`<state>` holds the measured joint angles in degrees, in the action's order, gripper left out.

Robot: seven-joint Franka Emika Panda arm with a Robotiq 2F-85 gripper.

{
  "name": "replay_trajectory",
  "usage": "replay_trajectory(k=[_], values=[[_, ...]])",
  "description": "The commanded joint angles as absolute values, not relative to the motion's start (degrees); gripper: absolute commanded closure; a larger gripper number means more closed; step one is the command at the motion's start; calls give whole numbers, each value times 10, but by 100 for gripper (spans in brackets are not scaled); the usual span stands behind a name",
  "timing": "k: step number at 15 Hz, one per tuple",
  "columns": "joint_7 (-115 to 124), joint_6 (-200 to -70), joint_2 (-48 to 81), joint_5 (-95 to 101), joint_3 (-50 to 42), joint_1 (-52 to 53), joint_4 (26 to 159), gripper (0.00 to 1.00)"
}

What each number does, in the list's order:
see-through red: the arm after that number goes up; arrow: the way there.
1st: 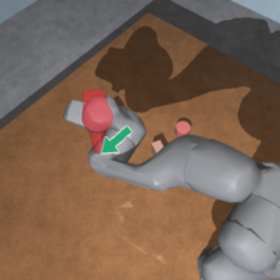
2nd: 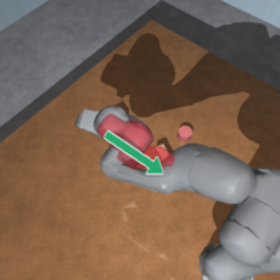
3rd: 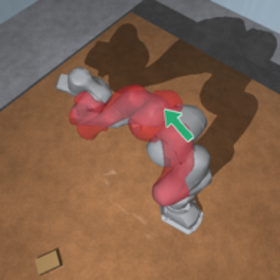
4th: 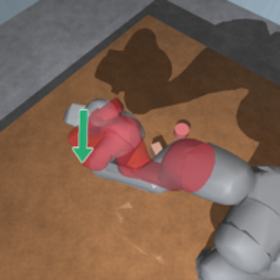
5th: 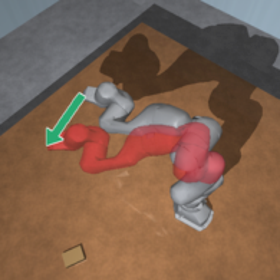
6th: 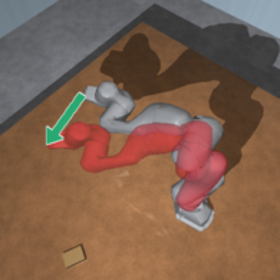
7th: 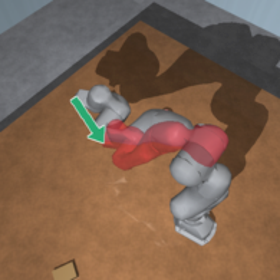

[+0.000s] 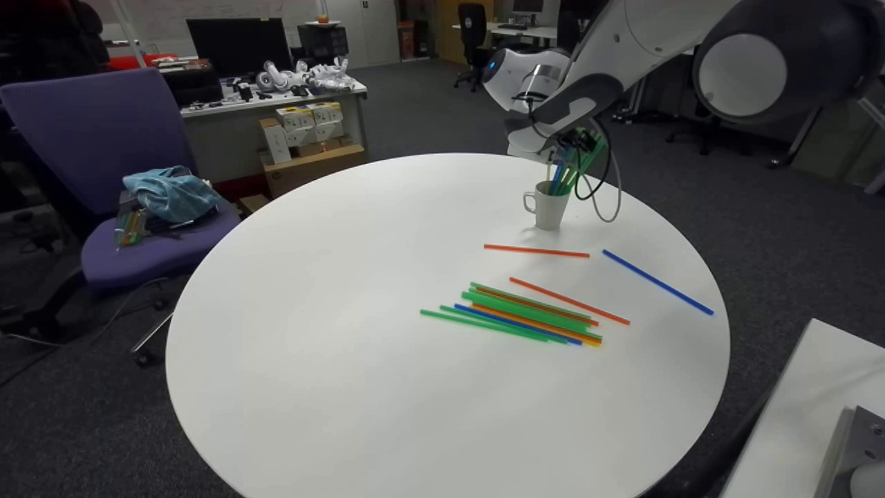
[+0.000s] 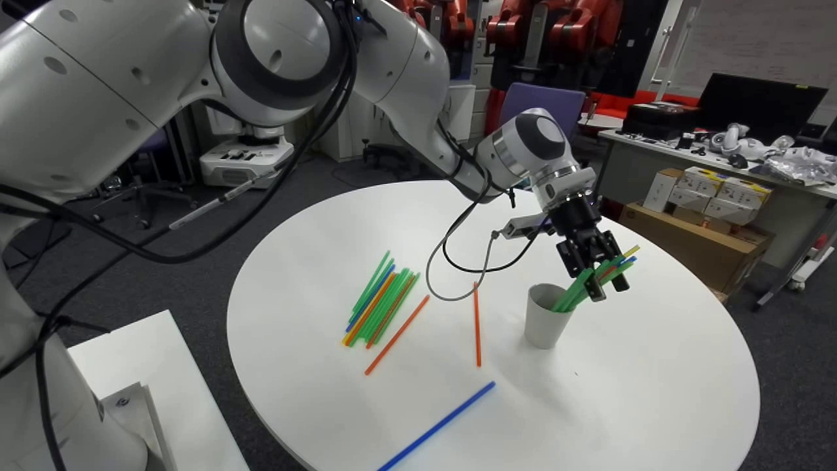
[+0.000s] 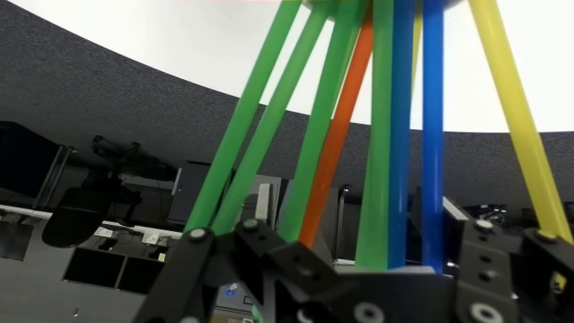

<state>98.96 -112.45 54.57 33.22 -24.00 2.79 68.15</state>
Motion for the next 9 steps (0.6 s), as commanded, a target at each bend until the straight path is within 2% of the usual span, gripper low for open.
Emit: replay_trajectory(k=[1, 4, 7, 8, 9], values=[[1001, -1119, 550, 346, -241, 23, 666, 47], [1001, -1120, 550, 347, -241, 24, 666, 73], [1002, -1119, 550, 346, -241, 24, 666, 94], [1003, -1120, 549, 346, -241, 24, 666, 99], [1005, -1120, 548, 345, -241, 24, 665, 100]])
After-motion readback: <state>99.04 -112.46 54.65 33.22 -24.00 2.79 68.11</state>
